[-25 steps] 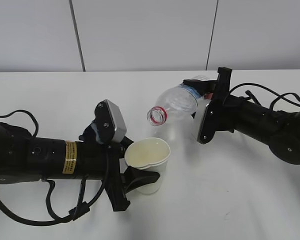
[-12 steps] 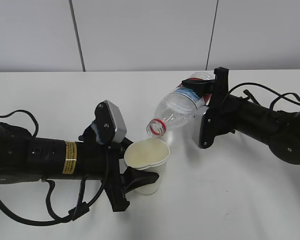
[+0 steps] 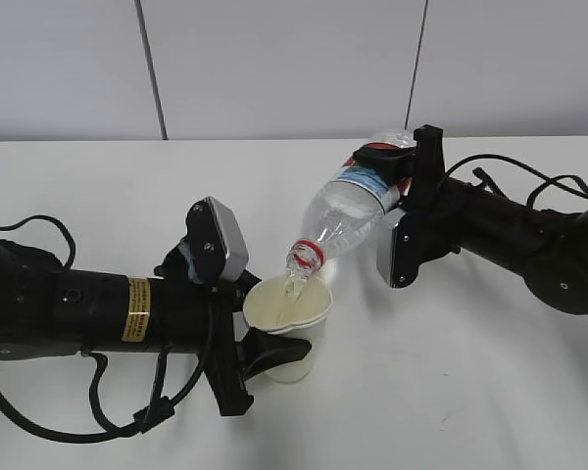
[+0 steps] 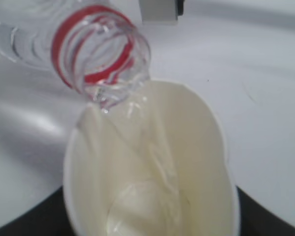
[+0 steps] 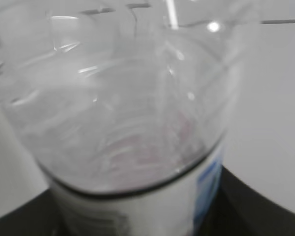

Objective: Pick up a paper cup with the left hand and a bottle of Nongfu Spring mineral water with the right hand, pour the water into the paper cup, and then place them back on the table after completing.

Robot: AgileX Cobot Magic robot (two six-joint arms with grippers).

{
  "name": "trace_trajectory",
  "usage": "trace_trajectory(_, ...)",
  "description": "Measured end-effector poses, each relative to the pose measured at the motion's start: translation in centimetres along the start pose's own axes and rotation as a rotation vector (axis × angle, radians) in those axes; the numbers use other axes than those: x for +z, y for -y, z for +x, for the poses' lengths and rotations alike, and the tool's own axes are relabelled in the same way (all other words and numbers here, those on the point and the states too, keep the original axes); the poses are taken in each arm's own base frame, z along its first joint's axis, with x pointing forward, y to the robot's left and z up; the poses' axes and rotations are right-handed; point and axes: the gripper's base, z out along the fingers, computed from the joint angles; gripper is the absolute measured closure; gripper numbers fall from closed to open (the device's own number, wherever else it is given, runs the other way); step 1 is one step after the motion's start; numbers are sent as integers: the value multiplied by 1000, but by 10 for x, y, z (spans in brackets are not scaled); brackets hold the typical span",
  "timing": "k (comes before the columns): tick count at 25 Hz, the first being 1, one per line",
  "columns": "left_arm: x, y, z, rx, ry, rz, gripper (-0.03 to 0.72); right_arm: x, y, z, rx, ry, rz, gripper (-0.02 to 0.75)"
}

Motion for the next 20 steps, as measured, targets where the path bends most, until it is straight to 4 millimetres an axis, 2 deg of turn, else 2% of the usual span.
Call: trace_trajectory(20, 0, 1, 1, 12, -13, 8, 293, 3, 4, 1, -35, 1, 21, 358)
